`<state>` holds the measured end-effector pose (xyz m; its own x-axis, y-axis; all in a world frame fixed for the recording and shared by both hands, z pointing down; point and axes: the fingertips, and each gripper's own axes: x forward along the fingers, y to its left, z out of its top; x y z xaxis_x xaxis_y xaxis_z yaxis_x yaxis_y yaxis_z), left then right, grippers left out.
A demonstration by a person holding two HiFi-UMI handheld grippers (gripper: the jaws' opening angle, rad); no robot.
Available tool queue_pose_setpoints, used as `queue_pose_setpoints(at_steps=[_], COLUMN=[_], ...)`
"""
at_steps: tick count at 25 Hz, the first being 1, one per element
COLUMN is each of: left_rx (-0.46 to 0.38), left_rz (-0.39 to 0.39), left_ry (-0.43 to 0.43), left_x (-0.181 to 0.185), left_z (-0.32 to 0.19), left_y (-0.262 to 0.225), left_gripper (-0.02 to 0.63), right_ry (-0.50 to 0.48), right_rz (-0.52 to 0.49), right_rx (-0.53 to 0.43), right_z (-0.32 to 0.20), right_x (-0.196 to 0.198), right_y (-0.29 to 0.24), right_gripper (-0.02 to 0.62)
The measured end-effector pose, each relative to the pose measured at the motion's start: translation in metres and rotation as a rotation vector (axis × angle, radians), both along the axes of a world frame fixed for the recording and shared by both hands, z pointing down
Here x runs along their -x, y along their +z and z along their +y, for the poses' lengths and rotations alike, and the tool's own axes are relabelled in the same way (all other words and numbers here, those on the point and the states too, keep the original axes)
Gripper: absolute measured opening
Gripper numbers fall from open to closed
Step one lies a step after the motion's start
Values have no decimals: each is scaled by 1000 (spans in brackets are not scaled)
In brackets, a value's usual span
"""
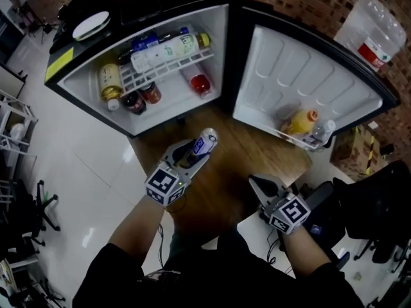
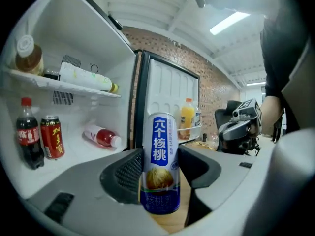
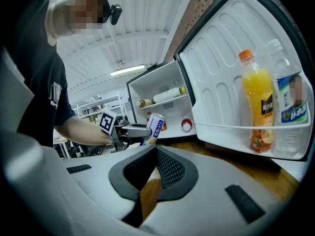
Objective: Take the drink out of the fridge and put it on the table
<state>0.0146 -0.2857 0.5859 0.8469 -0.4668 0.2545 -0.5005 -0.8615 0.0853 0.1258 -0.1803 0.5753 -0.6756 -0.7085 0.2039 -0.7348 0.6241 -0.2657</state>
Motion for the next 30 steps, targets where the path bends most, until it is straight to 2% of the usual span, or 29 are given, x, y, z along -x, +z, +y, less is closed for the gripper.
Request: queue_pose_setpoints(at_steps=[4, 8, 12, 15, 23, 24, 28, 30], left_rx=[-6, 17, -1, -21, -63, -57, -47, -62], left_rz=[137, 193, 306, 347, 329, 310, 142, 122], left_ry=[17, 44, 44, 40, 86, 100, 156, 178], left_x=[1, 0, 2, 2, -5, -7, -15, -18], left_z=[25, 44, 56, 61, 79, 81, 90, 94], left_y=[8, 31, 33, 38, 60, 63, 88, 90], left_gripper=[230, 230, 230, 230, 230, 230, 230, 230], right_ry=[2, -20, -34, -44, -33, -34, -29, -25], right_rz=[-20, -25, -28, -24, -25, -24, -29, -30], right_rx=[-15, -10, -4, -1, 9, 10, 6, 1], right_z=[-2, -6, -9, -11, -16, -17, -16, -14], right_x=[8, 21, 35, 40, 41, 41, 41, 40], right_y=[6, 22, 36, 44, 62, 64, 65, 63], right_gripper=[-14, -13, -14, -14, -14, -14, -14, -14])
